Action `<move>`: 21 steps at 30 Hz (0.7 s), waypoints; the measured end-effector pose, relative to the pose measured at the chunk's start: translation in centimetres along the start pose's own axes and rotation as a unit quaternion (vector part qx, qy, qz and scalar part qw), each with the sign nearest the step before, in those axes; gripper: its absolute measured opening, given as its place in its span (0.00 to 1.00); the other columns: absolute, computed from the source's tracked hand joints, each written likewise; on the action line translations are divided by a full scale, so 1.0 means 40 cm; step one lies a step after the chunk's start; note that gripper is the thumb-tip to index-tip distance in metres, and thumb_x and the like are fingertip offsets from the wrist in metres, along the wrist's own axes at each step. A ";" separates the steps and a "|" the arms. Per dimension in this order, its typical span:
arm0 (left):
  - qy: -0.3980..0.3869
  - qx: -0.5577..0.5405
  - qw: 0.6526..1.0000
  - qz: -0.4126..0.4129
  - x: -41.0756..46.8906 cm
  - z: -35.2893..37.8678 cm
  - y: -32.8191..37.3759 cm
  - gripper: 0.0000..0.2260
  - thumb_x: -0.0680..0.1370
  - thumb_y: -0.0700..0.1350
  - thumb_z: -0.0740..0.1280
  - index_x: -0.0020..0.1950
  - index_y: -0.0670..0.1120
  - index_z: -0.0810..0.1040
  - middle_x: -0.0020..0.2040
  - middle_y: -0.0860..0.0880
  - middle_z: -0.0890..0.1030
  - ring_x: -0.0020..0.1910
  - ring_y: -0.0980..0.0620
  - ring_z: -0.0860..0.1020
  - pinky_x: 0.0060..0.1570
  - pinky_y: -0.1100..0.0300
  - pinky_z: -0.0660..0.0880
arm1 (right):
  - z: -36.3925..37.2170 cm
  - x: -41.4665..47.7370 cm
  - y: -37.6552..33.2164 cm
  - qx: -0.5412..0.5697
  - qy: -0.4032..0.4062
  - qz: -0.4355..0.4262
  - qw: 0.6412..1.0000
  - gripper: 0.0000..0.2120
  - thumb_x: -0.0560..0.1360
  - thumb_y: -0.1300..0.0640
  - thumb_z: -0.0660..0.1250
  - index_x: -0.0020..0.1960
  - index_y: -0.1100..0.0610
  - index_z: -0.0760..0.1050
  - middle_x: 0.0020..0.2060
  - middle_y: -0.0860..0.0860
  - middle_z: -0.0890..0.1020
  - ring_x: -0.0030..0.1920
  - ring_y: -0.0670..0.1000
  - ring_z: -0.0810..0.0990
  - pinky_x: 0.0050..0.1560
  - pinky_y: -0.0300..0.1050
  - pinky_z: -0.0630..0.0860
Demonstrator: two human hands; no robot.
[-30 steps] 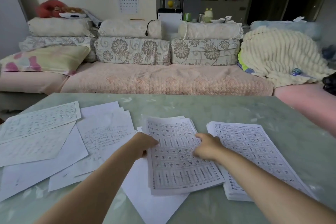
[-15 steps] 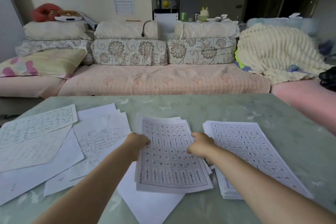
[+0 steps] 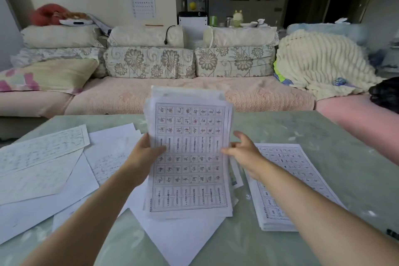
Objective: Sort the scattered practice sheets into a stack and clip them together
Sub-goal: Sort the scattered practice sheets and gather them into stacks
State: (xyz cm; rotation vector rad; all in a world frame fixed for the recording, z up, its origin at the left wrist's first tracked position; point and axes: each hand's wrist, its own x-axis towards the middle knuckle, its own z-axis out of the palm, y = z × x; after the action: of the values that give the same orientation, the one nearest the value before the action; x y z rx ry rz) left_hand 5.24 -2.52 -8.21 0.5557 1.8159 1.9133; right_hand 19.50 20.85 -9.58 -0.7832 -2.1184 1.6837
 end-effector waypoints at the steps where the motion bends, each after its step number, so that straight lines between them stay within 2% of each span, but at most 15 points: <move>1: 0.002 -0.007 1.000 0.019 -0.009 0.002 0.011 0.17 0.78 0.30 0.62 0.63 0.44 0.74 0.56 0.43 0.83 0.55 0.41 0.82 0.55 0.42 0.77 | -0.004 -0.002 -0.016 0.001 -0.004 -0.026 1.000 0.32 0.73 0.60 0.75 0.73 0.53 0.67 0.61 0.53 0.80 0.60 0.52 0.79 0.64 0.48 0.72; 3: 0.024 -0.016 0.997 0.067 -0.027 0.014 0.039 0.17 0.78 0.30 0.63 0.62 0.46 0.75 0.56 0.46 0.83 0.55 0.45 0.82 0.54 0.45 0.78 | -0.006 -0.017 -0.051 -0.015 -0.011 -0.085 0.996 0.16 0.75 0.62 0.73 0.61 0.53 0.77 0.53 0.49 0.84 0.55 0.49 0.83 0.60 0.46 0.77; 4: 0.040 -0.023 0.995 0.088 -0.034 0.023 0.052 0.17 0.78 0.30 0.63 0.61 0.47 0.75 0.55 0.47 0.83 0.54 0.46 0.82 0.53 0.47 0.79 | -0.006 -0.025 -0.070 -0.023 -0.006 -0.113 0.993 0.10 0.76 0.61 0.71 0.56 0.53 0.79 0.50 0.47 0.84 0.53 0.47 0.83 0.56 0.42 0.78; 6: 0.072 -0.034 0.989 0.128 -0.045 0.046 0.072 0.17 0.77 0.31 0.63 0.62 0.48 0.74 0.55 0.49 0.83 0.53 0.50 0.82 0.51 0.50 0.79 | -0.002 -0.037 -0.104 -0.009 0.020 -0.163 0.986 0.06 0.78 0.58 0.69 0.54 0.51 0.78 0.49 0.46 0.84 0.51 0.45 0.82 0.52 0.39 0.77; 9: 0.106 -0.031 0.976 0.187 -0.063 0.080 0.089 0.16 0.77 0.34 0.65 0.61 0.50 0.74 0.54 0.51 0.83 0.52 0.52 0.82 0.49 0.54 0.79 | 0.000 -0.047 -0.135 0.032 0.062 -0.210 0.975 0.10 0.78 0.55 0.69 0.59 0.53 0.76 0.52 0.48 0.84 0.53 0.46 0.82 0.53 0.40 0.77; 12: 0.124 -0.014 0.970 0.208 -0.076 0.100 0.081 0.14 0.77 0.40 0.69 0.60 0.50 0.72 0.52 0.51 0.83 0.50 0.53 0.83 0.47 0.55 0.80 | 0.000 -0.059 -0.135 0.046 0.062 -0.204 0.976 0.16 0.78 0.55 0.70 0.63 0.53 0.70 0.53 0.46 0.83 0.53 0.44 0.81 0.50 0.37 0.75; 15: 0.139 -0.013 0.969 0.205 -0.085 0.109 0.077 0.13 0.76 0.42 0.71 0.58 0.47 0.70 0.44 0.53 0.83 0.43 0.55 0.83 0.40 0.57 0.81 | -0.004 -0.066 -0.117 0.036 0.078 -0.182 0.979 0.19 0.76 0.48 0.72 0.62 0.51 0.70 0.55 0.46 0.81 0.57 0.46 0.80 0.58 0.45 0.75; 17: 0.156 -0.002 0.966 0.208 -0.086 0.113 0.078 0.12 0.77 0.43 0.70 0.56 0.47 0.71 0.42 0.52 0.83 0.40 0.56 0.82 0.36 0.60 0.79 | -0.002 -0.074 -0.110 0.037 0.061 -0.175 0.982 0.16 0.75 0.48 0.72 0.60 0.50 0.73 0.55 0.46 0.82 0.58 0.47 0.80 0.64 0.51 0.74; 21: 0.180 0.012 0.956 0.230 -0.087 0.129 0.079 0.07 0.77 0.45 0.69 0.52 0.52 0.75 0.46 0.52 0.83 0.45 0.55 0.82 0.42 0.58 0.79 | 0.020 -0.088 -0.100 0.004 0.011 -0.179 0.984 0.17 0.72 0.52 0.70 0.60 0.46 0.74 0.55 0.42 0.83 0.58 0.45 0.81 0.63 0.52 0.74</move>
State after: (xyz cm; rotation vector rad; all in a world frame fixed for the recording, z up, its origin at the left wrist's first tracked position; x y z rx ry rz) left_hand 10.91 -0.40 -4.71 0.7270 2.0724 2.4352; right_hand 20.98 17.48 -5.63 -0.3836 -2.0840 1.4839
